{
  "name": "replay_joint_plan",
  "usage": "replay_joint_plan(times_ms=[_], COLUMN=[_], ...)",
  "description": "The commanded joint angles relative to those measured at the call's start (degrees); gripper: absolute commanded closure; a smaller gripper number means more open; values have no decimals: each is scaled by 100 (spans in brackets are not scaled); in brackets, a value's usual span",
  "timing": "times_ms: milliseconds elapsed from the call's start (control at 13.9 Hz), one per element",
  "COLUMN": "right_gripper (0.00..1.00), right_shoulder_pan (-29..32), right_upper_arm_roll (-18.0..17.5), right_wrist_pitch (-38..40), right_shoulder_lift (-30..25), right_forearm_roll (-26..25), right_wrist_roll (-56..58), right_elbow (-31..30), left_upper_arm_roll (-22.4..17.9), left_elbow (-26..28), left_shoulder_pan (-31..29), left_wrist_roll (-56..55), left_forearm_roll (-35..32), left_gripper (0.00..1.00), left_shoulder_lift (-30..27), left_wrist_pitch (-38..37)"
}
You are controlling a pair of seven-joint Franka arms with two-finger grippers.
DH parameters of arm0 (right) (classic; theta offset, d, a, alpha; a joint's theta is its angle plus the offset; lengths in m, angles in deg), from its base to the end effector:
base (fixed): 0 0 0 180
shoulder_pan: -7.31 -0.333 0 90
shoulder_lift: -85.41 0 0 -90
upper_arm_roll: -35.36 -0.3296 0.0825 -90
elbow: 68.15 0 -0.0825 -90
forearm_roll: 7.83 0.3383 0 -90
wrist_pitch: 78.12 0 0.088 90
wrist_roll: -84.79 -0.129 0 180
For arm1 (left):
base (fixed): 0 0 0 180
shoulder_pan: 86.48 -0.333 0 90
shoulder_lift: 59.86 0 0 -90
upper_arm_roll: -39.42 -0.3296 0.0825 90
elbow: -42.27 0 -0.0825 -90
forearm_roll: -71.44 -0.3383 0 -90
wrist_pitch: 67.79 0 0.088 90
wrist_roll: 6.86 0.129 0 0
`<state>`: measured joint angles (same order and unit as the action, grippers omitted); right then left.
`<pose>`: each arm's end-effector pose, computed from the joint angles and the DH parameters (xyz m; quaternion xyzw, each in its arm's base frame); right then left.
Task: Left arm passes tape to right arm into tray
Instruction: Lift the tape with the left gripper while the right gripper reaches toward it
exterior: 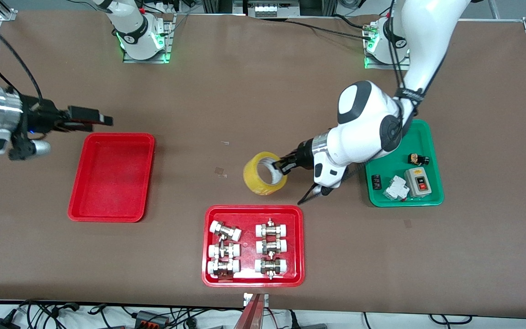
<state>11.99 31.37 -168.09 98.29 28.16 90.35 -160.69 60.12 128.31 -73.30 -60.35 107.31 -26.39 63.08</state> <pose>0.5598 0.0655 0.5029 -0.9409 0.0011 0.1104 0.3201 0.5954 -0.3678 0.3898 0.8614 0.3609 -0.1642 0.3175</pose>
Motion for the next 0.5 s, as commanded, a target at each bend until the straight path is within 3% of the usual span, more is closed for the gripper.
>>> replay_joint_plan(times_ms=[0,144,287,431], right_gripper=[0,0,0,0], right_shoulder_pan=[-185,-475,-879,-1257], right_upper_arm_roll=[-67,-67,-67,-67], right_wrist_pitch=[-563,-1072,-1661,-2206], right_shoulder_lift=[441,688,908,1023], right_forearm_roll=[766,1154,1409,1568], right_wrist_roll=[287,306,306,306], right_elbow=[43,60,69,78], left_upper_arm_roll=[13,-57,-40,-31], left_elbow=[-175,-158,-166,-175], left_shoulder_pan=[132,675,783,801], left_wrist_roll=[-371,-1404,-2127,-2297], left_forearm_roll=[525,650,720,641], left_gripper=[99,100,100,100], left_shoulder_lift=[150,186,387,450], left_wrist_pitch=[561,1122,1633,1652])
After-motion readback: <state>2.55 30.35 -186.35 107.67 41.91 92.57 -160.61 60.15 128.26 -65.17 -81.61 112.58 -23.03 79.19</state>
